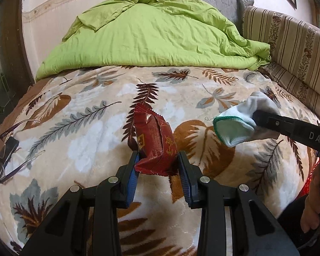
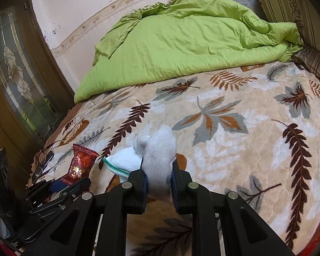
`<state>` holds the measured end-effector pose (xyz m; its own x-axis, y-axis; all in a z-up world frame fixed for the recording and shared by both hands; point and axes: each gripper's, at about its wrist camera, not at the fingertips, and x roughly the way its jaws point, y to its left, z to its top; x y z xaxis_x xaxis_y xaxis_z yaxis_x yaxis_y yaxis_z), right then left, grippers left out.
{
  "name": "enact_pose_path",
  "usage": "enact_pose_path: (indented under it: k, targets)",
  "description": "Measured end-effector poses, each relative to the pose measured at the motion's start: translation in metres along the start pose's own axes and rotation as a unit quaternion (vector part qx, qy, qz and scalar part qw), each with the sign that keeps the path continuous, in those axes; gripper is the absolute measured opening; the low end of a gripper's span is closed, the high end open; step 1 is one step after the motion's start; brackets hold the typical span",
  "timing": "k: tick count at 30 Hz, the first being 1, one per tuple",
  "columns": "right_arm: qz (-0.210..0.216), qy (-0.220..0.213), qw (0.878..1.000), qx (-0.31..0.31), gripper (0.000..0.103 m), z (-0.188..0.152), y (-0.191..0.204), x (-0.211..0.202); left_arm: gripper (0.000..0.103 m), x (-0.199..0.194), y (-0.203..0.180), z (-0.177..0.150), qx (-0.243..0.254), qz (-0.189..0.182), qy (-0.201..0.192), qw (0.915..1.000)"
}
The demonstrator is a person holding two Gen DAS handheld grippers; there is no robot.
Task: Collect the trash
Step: 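Lift and carry the wrapper and sock with both tools toward the red basket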
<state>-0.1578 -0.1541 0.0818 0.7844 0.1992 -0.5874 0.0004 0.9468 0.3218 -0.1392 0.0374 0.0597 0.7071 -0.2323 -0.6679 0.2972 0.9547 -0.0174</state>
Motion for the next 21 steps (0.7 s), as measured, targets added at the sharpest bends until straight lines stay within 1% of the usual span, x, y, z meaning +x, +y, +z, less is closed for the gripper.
enact_pose_path:
  k: [15,21]
  targets:
    - [0.003,0.0,1.0,0.004,0.02,-0.0003,-0.0023,0.0007,0.034,0.0009,-0.001,-0.0004,0.004,0.003,0.001,1.0]
    - [0.002,-0.002,1.0,0.007,0.02,0.0002,-0.0029,-0.0013,0.034,0.0042,-0.0051,-0.0034,0.016,0.008,-0.002,0.9998]
